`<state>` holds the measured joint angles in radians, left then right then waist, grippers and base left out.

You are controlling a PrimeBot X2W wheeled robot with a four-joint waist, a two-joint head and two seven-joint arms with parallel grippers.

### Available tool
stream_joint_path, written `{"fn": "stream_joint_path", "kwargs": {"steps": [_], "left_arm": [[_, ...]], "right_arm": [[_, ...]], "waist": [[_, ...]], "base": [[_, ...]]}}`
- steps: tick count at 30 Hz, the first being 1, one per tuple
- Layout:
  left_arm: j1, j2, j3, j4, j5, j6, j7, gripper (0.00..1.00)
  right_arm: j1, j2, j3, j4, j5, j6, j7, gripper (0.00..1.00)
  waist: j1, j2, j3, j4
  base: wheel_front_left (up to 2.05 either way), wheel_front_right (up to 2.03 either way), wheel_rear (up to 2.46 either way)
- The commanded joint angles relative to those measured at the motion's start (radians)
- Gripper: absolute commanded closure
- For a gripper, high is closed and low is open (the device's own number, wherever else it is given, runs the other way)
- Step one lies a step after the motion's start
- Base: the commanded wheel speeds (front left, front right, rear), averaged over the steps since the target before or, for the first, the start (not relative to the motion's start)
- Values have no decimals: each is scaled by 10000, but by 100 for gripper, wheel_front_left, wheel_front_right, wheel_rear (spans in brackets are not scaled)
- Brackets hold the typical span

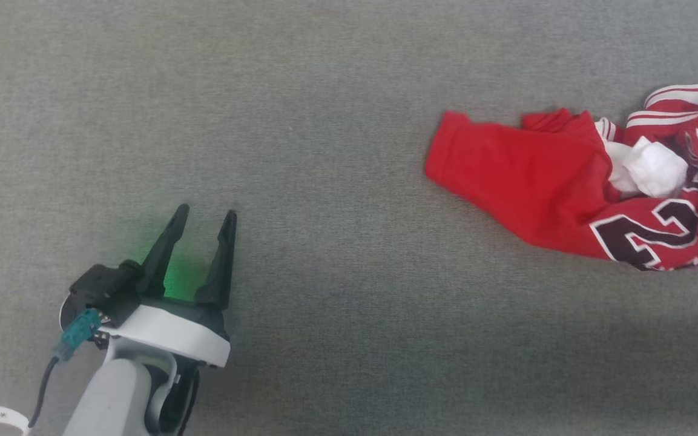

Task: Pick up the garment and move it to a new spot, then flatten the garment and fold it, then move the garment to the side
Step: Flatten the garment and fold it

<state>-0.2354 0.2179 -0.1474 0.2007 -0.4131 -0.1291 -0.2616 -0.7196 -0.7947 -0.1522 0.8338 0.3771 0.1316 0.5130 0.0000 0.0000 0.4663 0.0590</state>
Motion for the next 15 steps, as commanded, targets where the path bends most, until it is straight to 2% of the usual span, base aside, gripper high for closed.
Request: {"fn": "stream_joint_path", "kwargs": {"steps": [1,6,10,11,13,15], "left_arm": [[-191,98,-32,-33,87,-20,-48,0],[-512,344,-122,-72,96,-20,-48,0],[-743,579,-210,-86,-16,-20,-48,0],[-827,644,-279,-75,-26,-20,-48,0],[-1017,841,-385,-29,-44,-20,-48,0],[-1276,1071,-579,-29,-108,-20,-48,0]], "right_arm": [[31,16,-163,125,-240,-17,-188,100],[-197,74,-1133,626,-1294,-17,-983,100],[-298,708,-1945,765,-2237,-15,-1300,100],[-379,961,-2168,765,-2217,-15,-1384,85],[-411,1196,-2462,645,-2492,-17,-1667,0],[-374,1561,-2753,528,-2498,-15,-2039,0]], "waist": [[0,0,12,-81],[0,0,25,-293],[0,0,-35,-528],[0,0,-55,-595],[0,0,-143,-749],[0,0,-290,-914]], "base": [[0,0,0],[0,0,0],[0,0,0],[0,0,0],[0,0,0],[0,0,0]]}}
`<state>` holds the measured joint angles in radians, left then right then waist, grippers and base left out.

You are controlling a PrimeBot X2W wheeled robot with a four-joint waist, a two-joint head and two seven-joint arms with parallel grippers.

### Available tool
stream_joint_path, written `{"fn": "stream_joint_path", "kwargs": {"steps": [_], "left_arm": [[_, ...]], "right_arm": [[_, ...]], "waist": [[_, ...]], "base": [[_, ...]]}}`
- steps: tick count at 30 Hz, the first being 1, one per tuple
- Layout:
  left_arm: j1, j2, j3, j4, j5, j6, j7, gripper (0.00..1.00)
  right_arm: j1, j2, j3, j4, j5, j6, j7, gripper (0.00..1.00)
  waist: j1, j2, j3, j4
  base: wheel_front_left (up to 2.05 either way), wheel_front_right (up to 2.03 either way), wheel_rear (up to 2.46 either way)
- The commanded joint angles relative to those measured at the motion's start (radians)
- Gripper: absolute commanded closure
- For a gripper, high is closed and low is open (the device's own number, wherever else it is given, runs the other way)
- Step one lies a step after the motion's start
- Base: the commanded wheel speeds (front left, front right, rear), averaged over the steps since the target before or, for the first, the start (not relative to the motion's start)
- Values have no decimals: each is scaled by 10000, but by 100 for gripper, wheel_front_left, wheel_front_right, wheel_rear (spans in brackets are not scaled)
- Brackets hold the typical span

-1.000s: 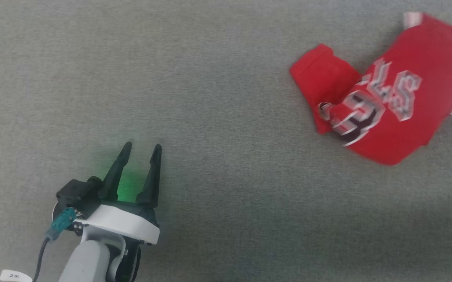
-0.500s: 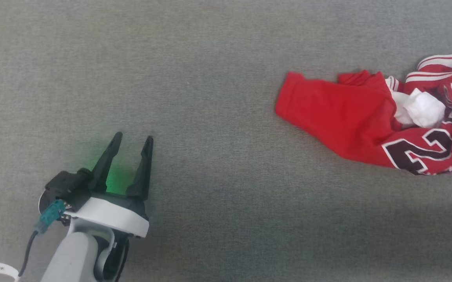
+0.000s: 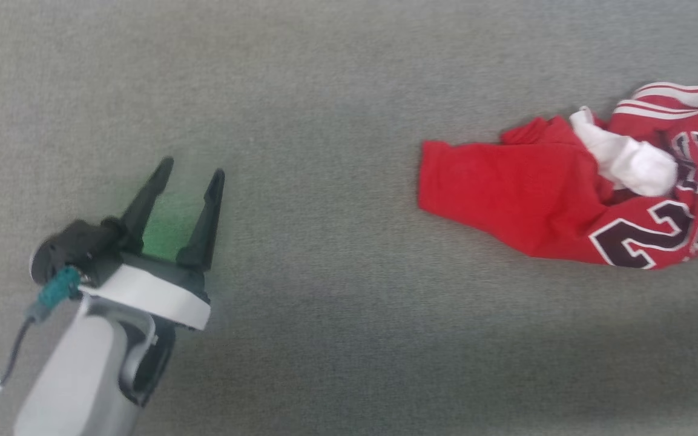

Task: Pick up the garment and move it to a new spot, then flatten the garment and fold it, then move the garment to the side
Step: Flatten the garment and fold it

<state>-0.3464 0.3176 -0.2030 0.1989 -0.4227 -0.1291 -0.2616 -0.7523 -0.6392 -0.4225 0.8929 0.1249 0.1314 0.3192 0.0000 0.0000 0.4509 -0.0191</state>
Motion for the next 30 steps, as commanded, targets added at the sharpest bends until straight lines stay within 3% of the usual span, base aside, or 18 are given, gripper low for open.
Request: {"fn": "stream_joint_path", "kwargs": {"steps": [1,8,11,15,18,21,22,26,30], "left_arm": [[-333,238,-143,-31,-38,-20,-48,0],[-2217,1735,-1855,-60,-757,-20,503,0],[-3359,2270,-3055,-266,-1453,-19,1597,0],[-4910,2306,-4793,-353,-3218,-20,4023,0],[-5869,2079,-5954,-87,-4784,-20,6397,0],[-6791,1651,-6467,611,-6196,-20,8460,0],[-6791,1651,-6467,611,-6196,-20,8460,0],[-7659,701,-6511,2064,-7426,305,10330,0],[-8561,-18,-6977,3018,-7805,548,12092,0]], "right_arm": [[68,133,-108,-166,-60,-13,-340,0],[1067,1195,137,-1494,738,-13,-2076,0],[1644,1734,739,-2475,1564,-13,-2560,0],[2371,2251,1311,-3819,2499,-13,-2812,0],[2807,2507,1597,-4673,2934,-13,-2780,0],[3023,2728,1803,-5339,3186,-12,-2674,0],[3023,2728,1803,-5339,3186,-12,-2674,0],[3112,3053,2120,-5926,3465,-9,-2589,0],[3160,3165,2221,-6117,3598,-10,-2615,0]], "waist": [[0,0,-218,-218],[0,0,-796,-1030],[0,0,-940,-1492],[0,0,-1026,-2060],[0,0,-953,-2467],[0,0,-765,-2832],[0,0,-765,-2832],[0,0,-471,-3305],[0,0,-157,-3589]], "base": [[0,0,0],[0,0,0],[0,0,0],[0,0,0],[0,0,0],[0,0,0],[0,0,0],[0,0,0],[0,0,0]]}}
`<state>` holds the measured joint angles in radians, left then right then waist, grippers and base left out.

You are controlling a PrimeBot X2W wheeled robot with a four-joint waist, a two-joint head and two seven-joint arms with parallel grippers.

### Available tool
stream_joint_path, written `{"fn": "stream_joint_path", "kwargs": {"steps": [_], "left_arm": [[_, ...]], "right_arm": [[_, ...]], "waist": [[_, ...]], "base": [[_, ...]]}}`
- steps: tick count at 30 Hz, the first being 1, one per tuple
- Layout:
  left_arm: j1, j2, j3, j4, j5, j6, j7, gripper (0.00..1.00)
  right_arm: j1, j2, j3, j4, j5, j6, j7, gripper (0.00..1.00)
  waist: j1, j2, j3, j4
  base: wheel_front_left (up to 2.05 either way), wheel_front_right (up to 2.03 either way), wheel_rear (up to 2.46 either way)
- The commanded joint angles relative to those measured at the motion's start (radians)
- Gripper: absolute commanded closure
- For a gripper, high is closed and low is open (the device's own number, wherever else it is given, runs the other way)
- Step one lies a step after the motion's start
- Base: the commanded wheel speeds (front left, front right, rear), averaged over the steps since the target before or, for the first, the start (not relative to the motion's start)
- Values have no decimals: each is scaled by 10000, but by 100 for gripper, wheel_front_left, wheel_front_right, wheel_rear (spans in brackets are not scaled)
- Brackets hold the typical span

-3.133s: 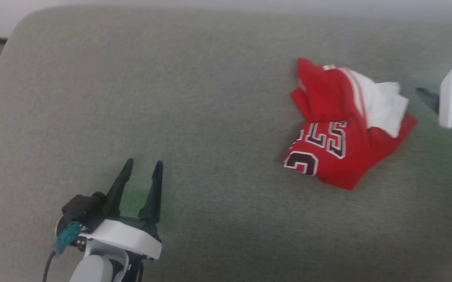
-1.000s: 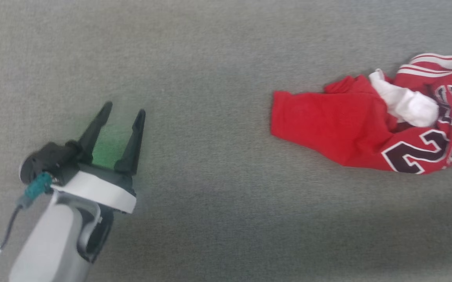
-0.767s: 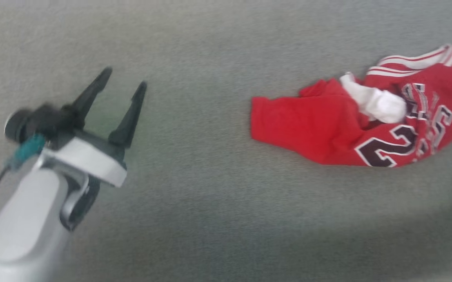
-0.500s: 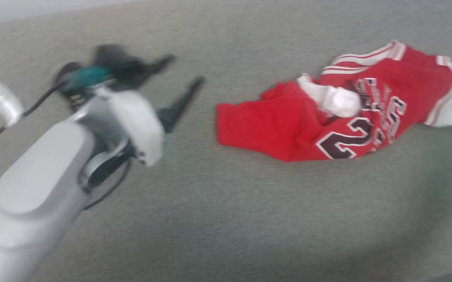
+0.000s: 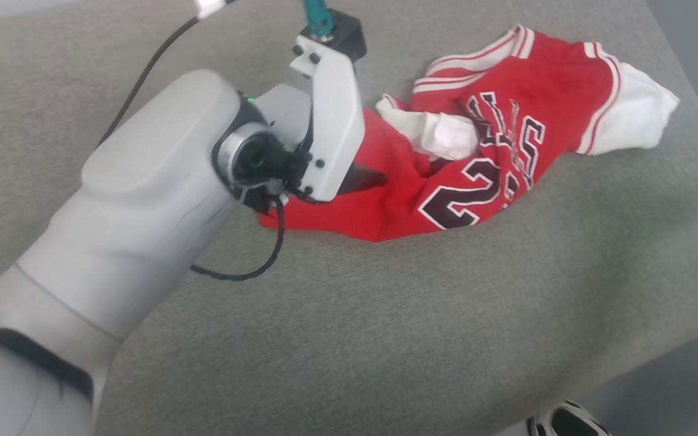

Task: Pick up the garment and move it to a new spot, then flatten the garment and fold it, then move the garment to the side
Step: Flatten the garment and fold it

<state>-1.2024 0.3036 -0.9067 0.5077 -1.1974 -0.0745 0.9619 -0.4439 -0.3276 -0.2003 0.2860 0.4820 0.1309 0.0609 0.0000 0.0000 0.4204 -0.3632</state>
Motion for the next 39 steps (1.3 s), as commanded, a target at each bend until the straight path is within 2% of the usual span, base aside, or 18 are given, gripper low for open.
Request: {"fn": "stream_joint_path", "kwargs": {"steps": [1,4,11,17,22,30,31,32,33,34,35,39], "left_arm": [[-147,-18,-30,118,-104,62,131,0],[-634,-558,-66,622,-169,158,416,0],[-1334,-1593,-69,1789,-71,286,178,0],[-2034,-2121,-210,3055,417,242,-545,0],[-2096,-2249,-504,3985,706,31,-931,0],[-2046,-2148,-1026,4808,891,-437,-530,0],[-2066,-2157,-1006,4848,855,-451,-593,9],[-2077,-2174,-1033,4867,835,-470,-606,62],[-2100,-2199,-1035,4884,812,-484,-658,95],[-2100,-2199,-1035,4884,812,-484,-658,95],[-2126,-2228,-1033,4907,795,-497,-673,100],[-2383,-2326,-996,4792,638,-547,-756,100]], "right_arm": [[89,74,10,-45,13,-1,-67,0],[118,147,53,58,51,-3,-134,0],[-55,299,363,341,70,-3,-284,0],[-419,522,911,617,228,-3,-494,0],[-559,663,1320,811,406,-3,-742,0],[-790,588,1602,1265,634,-3,-1041,0],[-831,594,1635,1284,649,-3,-1067,0],[-877,598,1688,1299,646,-1,-1069,0],[-923,592,1734,1311,675,-3,-1077,0],[-923,592,1734,1311,675,-3,-1077,0],[-950,568,1740,1330,706,-3,-1105,0],[-912,374,1593,1407,719,-3,-1174,0]], "waist": [[0,0,178,-222],[0,0,229,-393],[0,0,220,-719],[0,0,543,-1209],[0,0,859,-1578],[0,0,967,-1761],[0,0,977,-1751],[0,0,985,-1740],[0,0,993,-1718],[0,0,993,-1718],[0,0,997,-1680],[0,0,910,-1339]], "base": [[0,0,0],[0,0,0],[0,0,0],[0,0,0],[0,0,0],[0,0,0],[0,0,0],[0,0,0],[0,0,0],[0,0,0],[0,0,0],[0,0,0]]}}
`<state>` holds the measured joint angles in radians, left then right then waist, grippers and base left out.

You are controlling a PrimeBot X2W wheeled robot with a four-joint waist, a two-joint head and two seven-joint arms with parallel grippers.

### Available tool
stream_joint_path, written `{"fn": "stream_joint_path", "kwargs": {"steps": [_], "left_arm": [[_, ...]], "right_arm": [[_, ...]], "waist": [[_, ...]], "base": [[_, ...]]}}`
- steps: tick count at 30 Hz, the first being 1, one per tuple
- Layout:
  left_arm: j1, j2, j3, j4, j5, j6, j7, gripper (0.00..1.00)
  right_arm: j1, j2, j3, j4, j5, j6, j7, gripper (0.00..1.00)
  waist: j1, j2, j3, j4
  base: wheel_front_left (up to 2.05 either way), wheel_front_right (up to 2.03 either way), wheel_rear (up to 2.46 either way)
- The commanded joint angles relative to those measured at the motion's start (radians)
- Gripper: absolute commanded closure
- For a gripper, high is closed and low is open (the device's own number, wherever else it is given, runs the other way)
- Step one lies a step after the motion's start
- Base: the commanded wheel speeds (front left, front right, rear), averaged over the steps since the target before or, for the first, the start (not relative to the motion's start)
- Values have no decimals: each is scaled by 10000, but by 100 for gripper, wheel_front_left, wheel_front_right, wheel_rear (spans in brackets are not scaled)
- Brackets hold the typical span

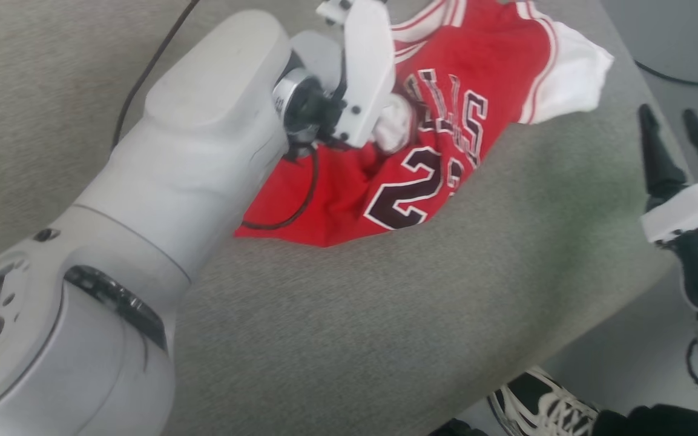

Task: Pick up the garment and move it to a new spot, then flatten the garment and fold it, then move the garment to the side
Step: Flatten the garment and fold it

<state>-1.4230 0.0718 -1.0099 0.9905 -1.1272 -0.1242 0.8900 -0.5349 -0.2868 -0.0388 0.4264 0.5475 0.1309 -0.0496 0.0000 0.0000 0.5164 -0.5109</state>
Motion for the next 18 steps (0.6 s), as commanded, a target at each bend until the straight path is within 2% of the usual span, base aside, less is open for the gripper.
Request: {"fn": "stream_joint_path", "kwargs": {"steps": [1,5,8,12,18], "left_arm": [[-235,-21,51,-98,-120,-56,-57,100],[-443,41,52,-671,-288,-68,-425,100],[-494,500,223,-1154,-524,-71,-717,100],[-275,1340,227,-1706,-678,-74,-1090,100],[488,3007,41,-2095,-667,-74,-1806,100]], "right_arm": [[30,-81,-86,4,57,-3,-59,0],[227,-354,-333,-68,-47,-3,50,0],[317,-512,-507,-235,-145,-1,223,0],[401,-667,-685,-553,-259,-1,551,0],[443,-755,-744,-1113,-434,-1,1125,0]], "waist": [[0,0,-94,259],[0,0,-439,882],[0,0,-741,1434],[0,0,-1011,2133],[0,0,-1079,2794]], "base": [[0,0,0],[0,0,0],[0,0,0],[0,0,0],[0,0,0]]}}
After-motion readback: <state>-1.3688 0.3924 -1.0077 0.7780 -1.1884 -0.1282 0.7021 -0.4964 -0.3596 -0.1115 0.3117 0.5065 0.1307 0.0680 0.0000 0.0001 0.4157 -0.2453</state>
